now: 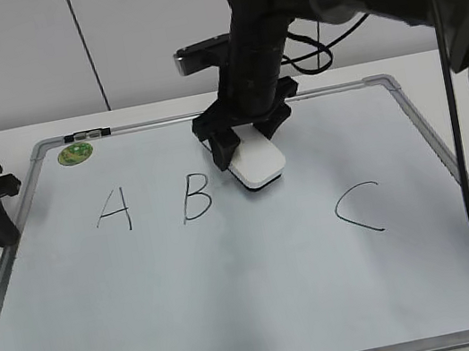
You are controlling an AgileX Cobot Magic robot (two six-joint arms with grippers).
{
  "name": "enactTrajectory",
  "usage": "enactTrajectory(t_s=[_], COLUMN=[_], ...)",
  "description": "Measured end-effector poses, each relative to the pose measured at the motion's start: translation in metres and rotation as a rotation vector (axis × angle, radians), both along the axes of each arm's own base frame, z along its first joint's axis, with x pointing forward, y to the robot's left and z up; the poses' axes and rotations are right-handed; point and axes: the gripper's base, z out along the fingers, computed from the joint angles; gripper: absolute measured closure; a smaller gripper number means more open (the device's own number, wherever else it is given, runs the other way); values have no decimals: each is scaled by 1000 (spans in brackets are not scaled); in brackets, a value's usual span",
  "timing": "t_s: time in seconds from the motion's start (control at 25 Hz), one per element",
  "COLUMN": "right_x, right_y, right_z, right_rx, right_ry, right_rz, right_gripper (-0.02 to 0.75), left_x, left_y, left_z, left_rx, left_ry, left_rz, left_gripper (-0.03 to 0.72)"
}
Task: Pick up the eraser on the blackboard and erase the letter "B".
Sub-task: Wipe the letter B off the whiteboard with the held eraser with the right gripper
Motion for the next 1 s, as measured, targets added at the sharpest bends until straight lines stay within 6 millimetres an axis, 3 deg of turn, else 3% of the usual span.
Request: enactTrajectory(t_s=[0.36, 1.0], right_x=[7, 8], right_y=[12, 18], right_z=[-40, -46], right_rx=[-24, -33], right_ry=[51, 40], right_rz=[16, 31], right_gripper=[204, 204], left_x=[0, 0], left_y=[0, 0], left_z=[0, 0], left_rx=[-1, -1], left_ry=[2, 2], left_rz=[-1, -1], left_gripper=[660, 660])
